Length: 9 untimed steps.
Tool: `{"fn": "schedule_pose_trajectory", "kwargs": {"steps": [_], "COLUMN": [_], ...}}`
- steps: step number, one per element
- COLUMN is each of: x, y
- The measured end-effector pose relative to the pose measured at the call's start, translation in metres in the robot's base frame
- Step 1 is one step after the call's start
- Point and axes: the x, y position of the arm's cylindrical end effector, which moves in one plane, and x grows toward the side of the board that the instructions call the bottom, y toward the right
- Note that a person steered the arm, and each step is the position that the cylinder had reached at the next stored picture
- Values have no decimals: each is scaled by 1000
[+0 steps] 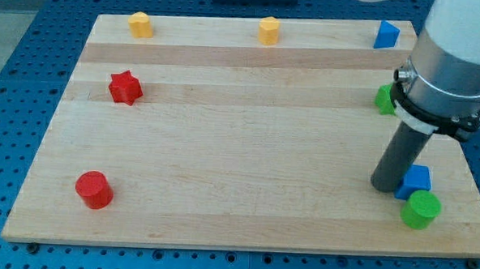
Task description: Place the red circle above the blue cube
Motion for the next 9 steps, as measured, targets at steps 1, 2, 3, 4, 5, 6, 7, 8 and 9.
{"fn": "schedule_pose_trajectory", "kwargs": {"steps": [1, 2, 3, 4, 5, 6, 7, 8, 9], "x": [-14, -15, 9, 36, 46, 56, 80, 80, 79], "y": [-31, -87, -133, -178, -204, -236, -282, -340, -396]}}
